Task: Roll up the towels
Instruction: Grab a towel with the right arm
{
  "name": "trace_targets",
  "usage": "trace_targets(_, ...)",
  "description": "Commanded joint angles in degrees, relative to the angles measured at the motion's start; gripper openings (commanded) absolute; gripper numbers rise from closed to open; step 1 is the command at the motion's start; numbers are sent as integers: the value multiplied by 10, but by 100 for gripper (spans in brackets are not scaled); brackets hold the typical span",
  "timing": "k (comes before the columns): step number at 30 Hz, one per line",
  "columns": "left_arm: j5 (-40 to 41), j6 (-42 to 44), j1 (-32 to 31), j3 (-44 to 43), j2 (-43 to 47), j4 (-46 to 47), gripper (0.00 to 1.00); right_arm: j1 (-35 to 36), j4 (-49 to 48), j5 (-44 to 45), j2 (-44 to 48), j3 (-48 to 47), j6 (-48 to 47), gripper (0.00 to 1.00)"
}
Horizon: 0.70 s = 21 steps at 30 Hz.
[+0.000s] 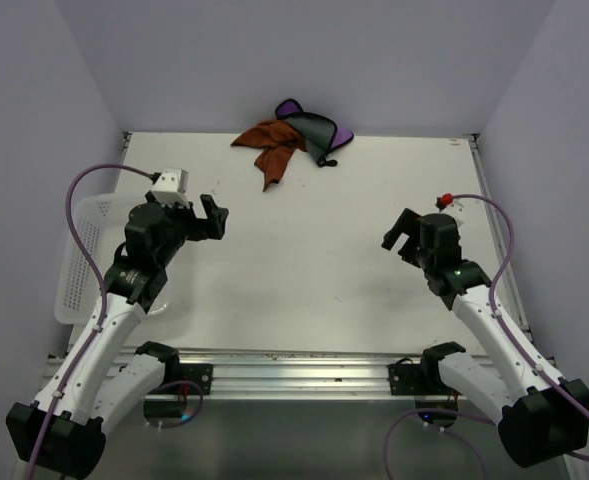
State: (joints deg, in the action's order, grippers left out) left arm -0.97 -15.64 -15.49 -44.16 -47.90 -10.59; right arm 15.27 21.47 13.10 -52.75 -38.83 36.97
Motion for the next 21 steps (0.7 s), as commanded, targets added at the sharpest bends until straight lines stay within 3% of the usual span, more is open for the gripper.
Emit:
trace_targets(1,7,3,6,-13,4,1,100,0,-6,51,9,-15,6,99)
trace_targets(13,46,-6,16,-16,9,-14,100,1,-152,-91,-30,36,-103,99)
trace_targets(21,41,-11,23,-15,16,-17,100,1,-262,-128,-297,-97,-74,99)
